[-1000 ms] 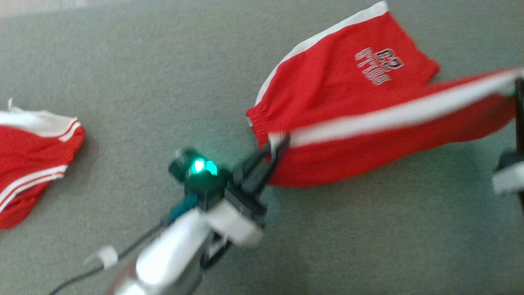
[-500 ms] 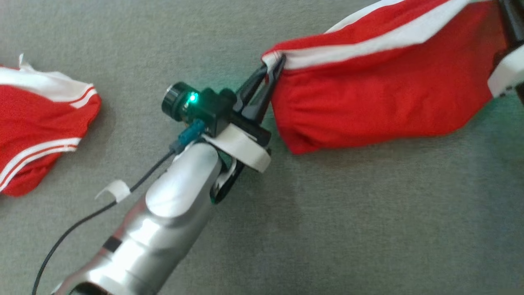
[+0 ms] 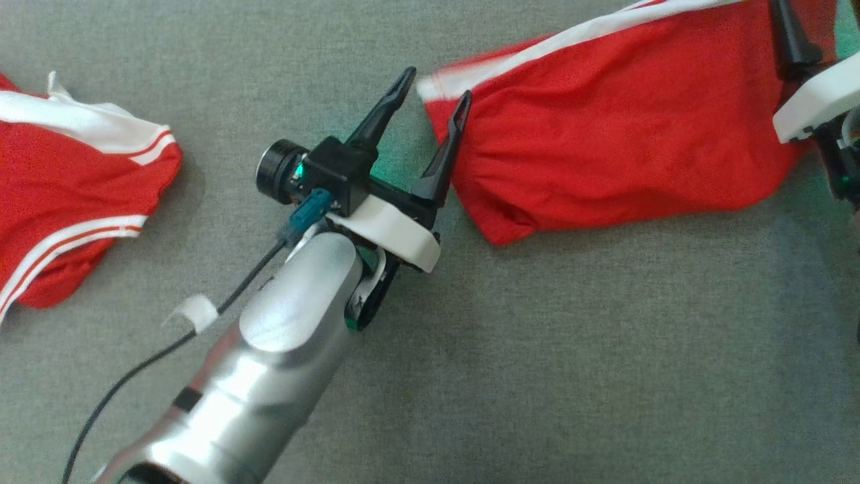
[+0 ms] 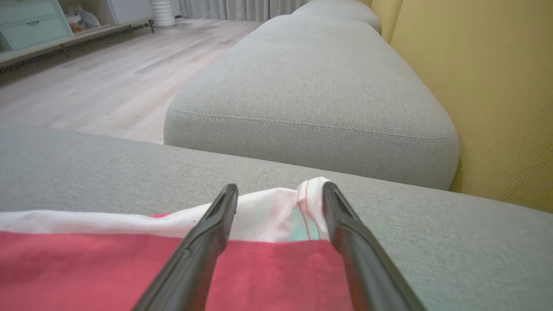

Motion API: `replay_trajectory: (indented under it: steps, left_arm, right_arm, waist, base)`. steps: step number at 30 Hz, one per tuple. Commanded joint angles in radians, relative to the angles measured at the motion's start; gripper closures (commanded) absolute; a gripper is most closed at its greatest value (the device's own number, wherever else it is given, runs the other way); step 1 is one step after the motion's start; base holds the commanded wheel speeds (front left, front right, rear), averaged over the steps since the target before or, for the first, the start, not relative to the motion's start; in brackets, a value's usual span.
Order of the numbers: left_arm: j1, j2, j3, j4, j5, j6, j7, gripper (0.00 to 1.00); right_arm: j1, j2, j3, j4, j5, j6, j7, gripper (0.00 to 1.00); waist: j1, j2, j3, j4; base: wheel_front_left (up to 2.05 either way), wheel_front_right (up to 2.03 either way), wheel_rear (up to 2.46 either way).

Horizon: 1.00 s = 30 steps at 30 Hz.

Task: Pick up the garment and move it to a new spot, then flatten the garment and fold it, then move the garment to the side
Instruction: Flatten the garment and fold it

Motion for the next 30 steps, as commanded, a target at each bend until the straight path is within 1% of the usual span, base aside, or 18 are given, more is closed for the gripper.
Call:
replay_trajectory:
  steps: [1, 5, 7, 10, 12, 13, 18, 19, 20, 23, 26, 30]
  left_arm:
    - [0.018, 0.007, 0.043, -0.059, 0.027, 0.03, -0.009, 0.0]
    - [0.129, 0.008, 0.135, -0.211, 0.114, 0.116, -0.01, 0.0]
    - [0.202, 0.009, 0.178, -0.297, 0.163, 0.14, -0.01, 0.0]
    - [0.31, 0.008, 0.242, -0.441, 0.22, 0.159, -0.01, 0.0]
    - [0.381, 0.008, 0.276, -0.529, 0.247, 0.158, -0.01, 0.0]
    - [0.445, 0.007, 0.3, -0.585, 0.264, 0.154, -0.01, 0.0]
    - [0.537, 0.007, 0.323, -0.641, 0.321, 0.17, -0.01, 0.0]
    - [0.549, 0.007, 0.326, -0.645, 0.329, 0.178, -0.01, 0.0]
    - [0.559, 0.006, 0.328, -0.645, 0.339, 0.183, -0.01, 0.0]
    - [0.576, 0.006, 0.335, -0.639, 0.349, 0.195, -0.01, 0.0]
    - [0.599, 0.006, 0.348, -0.622, 0.363, 0.201, -0.01, 0.0]
    - [0.623, 0.006, 0.37, -0.602, 0.373, 0.203, -0.01, 0.0]
  right_arm:
    - [0.014, -0.01, 0.016, -0.012, 0.028, -0.001, -0.027, 0.0]
    - [0.059, -0.016, 0.039, 0.007, 0.096, -0.001, -0.038, 0.0]
    - [0.081, -0.029, 0.044, 0.031, 0.122, -0.001, -0.022, 0.0]
    - [0.098, -0.054, 0.024, 0.101, 0.145, -0.001, 0.002, 0.0]
    - [0.105, -0.062, 0.015, 0.151, 0.153, -0.001, 0.018, 0.0]
    - [0.113, -0.061, 0.01, 0.198, 0.164, -0.001, 0.043, 0.0]
    - [0.153, -0.042, 0.007, 0.287, 0.229, -0.001, 0.16, 0.0]
    - [0.16, -0.042, 0.007, 0.298, 0.24, -0.001, 0.176, 0.43]
    - [0.166, -0.043, 0.008, 0.305, 0.248, -0.001, 0.185, 1.0]
    - [0.179, -0.043, 0.014, 0.309, 0.261, -0.001, 0.191, 1.0]
    - [0.199, -0.046, 0.009, 0.303, 0.289, -0.001, 0.176, 1.0]
    - [0.228, -0.089, 0.004, 0.308, 0.297, -0.001, 0.136, 1.0]
  waist:
    - [0.0, 0.0, -0.017, -0.002]
    - [0.0, 0.0, -0.049, -0.003]
    - [0.0, 0.0, -0.063, 0.005]
    - [0.0, 0.0, -0.077, 0.032]
    - [0.0, 0.0, -0.083, 0.057]
    - [0.0, 0.0, -0.089, 0.082]
    - [0.0, 0.0, -0.112, 0.132]
    - [0.0, 0.0, -0.118, 0.138]
    - [0.0, 0.0, -0.124, 0.141]
    - [0.0, 0.0, -0.14, 0.141]
    - [0.0, 0.0, -0.169, 0.126]
    - [0.0, 0.0, -0.204, 0.093]
  base:
    - [0.0, 0.0, 0.0]
    - [0.0, 0.0, 0.0]
    - [0.0, 0.0, 0.0]
    - [0.0, 0.0, 0.0]
    - [0.0, 0.0, 0.0]
    - [0.0, 0.0, 0.0]
    - [0.0, 0.0, 0.0]
    - [0.0, 0.0, 0.0]
    - [0.0, 0.0, 0.0]
    - [0.0, 0.0, 0.0]
    - [0.0, 0.0, 0.0]
    - [0.0, 0.0, 0.0]
